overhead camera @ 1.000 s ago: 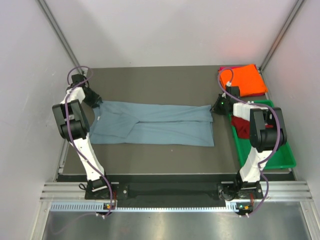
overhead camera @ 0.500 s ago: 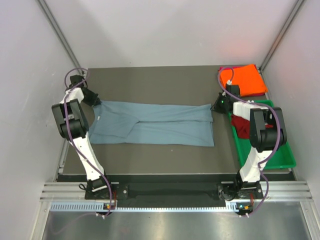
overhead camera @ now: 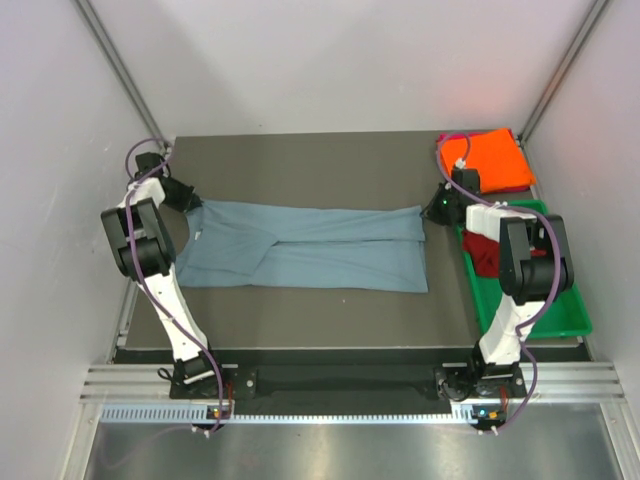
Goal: Fold and stack the t-shirts
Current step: Fold the tshirt
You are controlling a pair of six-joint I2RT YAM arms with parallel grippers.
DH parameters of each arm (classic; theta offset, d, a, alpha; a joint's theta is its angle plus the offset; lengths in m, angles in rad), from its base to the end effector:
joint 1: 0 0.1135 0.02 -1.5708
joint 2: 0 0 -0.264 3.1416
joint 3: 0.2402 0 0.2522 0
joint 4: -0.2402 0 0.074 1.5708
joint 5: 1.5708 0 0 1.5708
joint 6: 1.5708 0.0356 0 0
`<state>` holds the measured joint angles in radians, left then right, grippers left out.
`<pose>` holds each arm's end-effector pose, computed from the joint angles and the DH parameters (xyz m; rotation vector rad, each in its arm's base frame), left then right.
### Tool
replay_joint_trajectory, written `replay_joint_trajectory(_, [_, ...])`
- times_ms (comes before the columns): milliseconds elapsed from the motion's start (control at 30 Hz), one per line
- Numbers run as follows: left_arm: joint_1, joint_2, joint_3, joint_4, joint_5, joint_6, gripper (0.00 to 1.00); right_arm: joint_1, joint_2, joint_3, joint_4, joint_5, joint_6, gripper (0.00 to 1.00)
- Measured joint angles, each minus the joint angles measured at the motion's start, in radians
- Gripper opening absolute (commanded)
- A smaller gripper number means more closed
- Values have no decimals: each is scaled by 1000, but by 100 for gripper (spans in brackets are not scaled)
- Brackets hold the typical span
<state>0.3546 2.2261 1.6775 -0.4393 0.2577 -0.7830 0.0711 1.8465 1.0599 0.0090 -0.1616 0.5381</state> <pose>0.4541 0.1585 0.1557 -1.3068 2.2306 -0.4918 0.3837 0.0331 0.1599 0.4736 2.3412 0.4842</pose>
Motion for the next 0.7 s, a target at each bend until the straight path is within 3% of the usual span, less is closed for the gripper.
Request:
replay_joint_trajectory(100, [-3, -6, 0, -4, -23, 19, 28, 6, -13, -26, -4, 4, 5, 14])
replay_joint_trajectory(233, [-3, -38, 0, -35, -79, 61, 35, 8, -39, -40, -32, 15, 6, 22])
replay_joint_trajectory(467, [-6, -150, -17, -137, -228, 162, 36, 20, -110, -37, -122, 40, -3, 25])
replay_joint_trajectory(700, [-12, -433, -216, -176, -333, 185, 35, 65, -206, -36, -181, 61, -16, 27])
